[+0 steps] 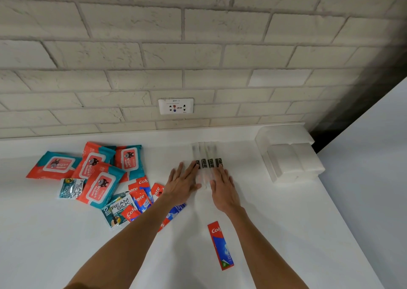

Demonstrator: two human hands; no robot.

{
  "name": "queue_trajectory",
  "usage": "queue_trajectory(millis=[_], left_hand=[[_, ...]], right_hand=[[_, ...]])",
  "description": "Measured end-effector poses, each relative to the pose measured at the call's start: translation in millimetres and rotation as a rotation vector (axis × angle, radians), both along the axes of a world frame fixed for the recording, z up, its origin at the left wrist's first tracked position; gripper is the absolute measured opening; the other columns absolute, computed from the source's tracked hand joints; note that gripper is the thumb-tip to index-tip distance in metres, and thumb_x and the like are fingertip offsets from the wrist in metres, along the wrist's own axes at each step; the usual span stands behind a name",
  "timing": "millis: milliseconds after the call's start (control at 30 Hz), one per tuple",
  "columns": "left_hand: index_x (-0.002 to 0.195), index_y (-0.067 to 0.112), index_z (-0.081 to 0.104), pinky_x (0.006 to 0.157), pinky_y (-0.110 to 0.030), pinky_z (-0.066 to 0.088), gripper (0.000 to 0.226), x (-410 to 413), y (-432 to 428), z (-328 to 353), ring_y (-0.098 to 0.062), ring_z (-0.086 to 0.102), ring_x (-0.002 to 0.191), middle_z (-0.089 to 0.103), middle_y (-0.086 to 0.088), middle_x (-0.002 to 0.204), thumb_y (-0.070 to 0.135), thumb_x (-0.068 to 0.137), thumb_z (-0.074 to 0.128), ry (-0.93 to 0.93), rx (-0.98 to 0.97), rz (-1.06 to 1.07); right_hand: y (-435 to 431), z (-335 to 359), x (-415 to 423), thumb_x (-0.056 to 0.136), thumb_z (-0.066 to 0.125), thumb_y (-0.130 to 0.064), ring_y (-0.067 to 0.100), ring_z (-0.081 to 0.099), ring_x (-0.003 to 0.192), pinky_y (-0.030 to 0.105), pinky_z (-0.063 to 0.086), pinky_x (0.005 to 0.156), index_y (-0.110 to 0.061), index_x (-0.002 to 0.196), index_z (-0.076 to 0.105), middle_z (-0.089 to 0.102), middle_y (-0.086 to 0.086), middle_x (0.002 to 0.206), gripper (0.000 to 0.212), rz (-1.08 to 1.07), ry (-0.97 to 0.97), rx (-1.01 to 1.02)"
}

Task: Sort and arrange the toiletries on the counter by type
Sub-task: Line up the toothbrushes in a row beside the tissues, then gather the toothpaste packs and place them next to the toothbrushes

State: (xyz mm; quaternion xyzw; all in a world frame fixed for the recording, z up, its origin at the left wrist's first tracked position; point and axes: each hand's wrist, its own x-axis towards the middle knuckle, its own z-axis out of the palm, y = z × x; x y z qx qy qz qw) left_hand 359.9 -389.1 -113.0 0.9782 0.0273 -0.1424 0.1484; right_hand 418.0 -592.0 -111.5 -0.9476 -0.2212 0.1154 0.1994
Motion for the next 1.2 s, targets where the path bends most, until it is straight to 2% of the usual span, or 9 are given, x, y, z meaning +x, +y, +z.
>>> queue_trajectory(millis=[300, 600, 767, 867, 1033, 1200], left_hand=[[0.159, 0.037, -0.021, 0.128, -0.052, -0.003, 0.080, 5, 0, 1, -0.027, -0.025, 0.153, -0.027, 0.015, 0.166, 0.068, 0.102, 0.026, 0.019, -0.015, 0.020], [0.163, 0.032, -0.010, 0.128, -0.052, 0.002, 0.081, 5, -3, 9, -0.027, -0.014, 0.157, -0.017, 0.011, 0.170, 0.064, 0.103, 0.033, 0.010, -0.039, 0.049], [0.165, 0.028, 0.007, 0.127, -0.048, 0.013, 0.078, -1, -3, 16, -0.023, 0.003, 0.159, 0.005, 0.006, 0.172, 0.062, 0.102, 0.039, -0.094, -0.139, 0.130], [0.162, 0.025, 0.021, 0.124, -0.047, 0.025, 0.068, -11, -5, 31, -0.024, 0.018, 0.157, 0.023, 0.001, 0.169, 0.051, 0.104, 0.046, -0.155, -0.160, 0.189], [0.152, 0.029, 0.042, 0.106, -0.040, 0.049, 0.049, -47, -5, 46, -0.025, 0.055, 0.133, 0.045, -0.003, 0.157, 0.043, 0.105, 0.049, -0.163, -0.232, 0.370], [0.139, 0.028, 0.054, 0.094, -0.030, 0.057, 0.035, -98, 3, 42, -0.021, 0.056, 0.129, 0.055, 0.000, 0.144, 0.032, 0.104, 0.055, -0.215, -0.310, 0.510]], right_hand=[[-3, -2, 2, 0.117, 0.033, -0.028, 0.026, -0.002, 0.166, 0.036, -0.002, 0.129, -0.018, 0.171, 0.006, 0.000, 0.006, 0.180, 0.061, 0.031, -0.012, -0.014], [-1, -1, 3, 0.116, 0.035, -0.029, 0.026, 0.000, 0.166, 0.040, 0.002, 0.131, -0.019, 0.171, 0.009, 0.003, 0.004, 0.180, 0.061, 0.024, 0.004, -0.032], [0, 4, -3, 0.116, 0.037, -0.029, 0.027, 0.000, 0.166, 0.043, 0.004, 0.133, -0.023, 0.171, 0.013, 0.002, 0.002, 0.180, 0.060, -0.018, -0.005, -0.004], [3, 12, -14, 0.115, 0.039, -0.030, 0.027, 0.002, 0.166, 0.041, 0.005, 0.132, -0.021, 0.171, 0.015, 0.006, 0.005, 0.179, 0.061, -0.041, -0.055, 0.037], [13, 20, -46, 0.115, 0.040, -0.034, 0.024, 0.009, 0.166, 0.038, 0.016, 0.134, -0.020, 0.165, 0.032, 0.021, 0.005, 0.177, 0.053, -0.043, -0.076, 0.128], [28, 28, -81, 0.116, 0.037, -0.037, 0.019, 0.011, 0.165, 0.034, 0.018, 0.132, -0.019, 0.162, 0.038, 0.020, 0.002, 0.178, 0.050, 0.032, 0.002, 0.158]])
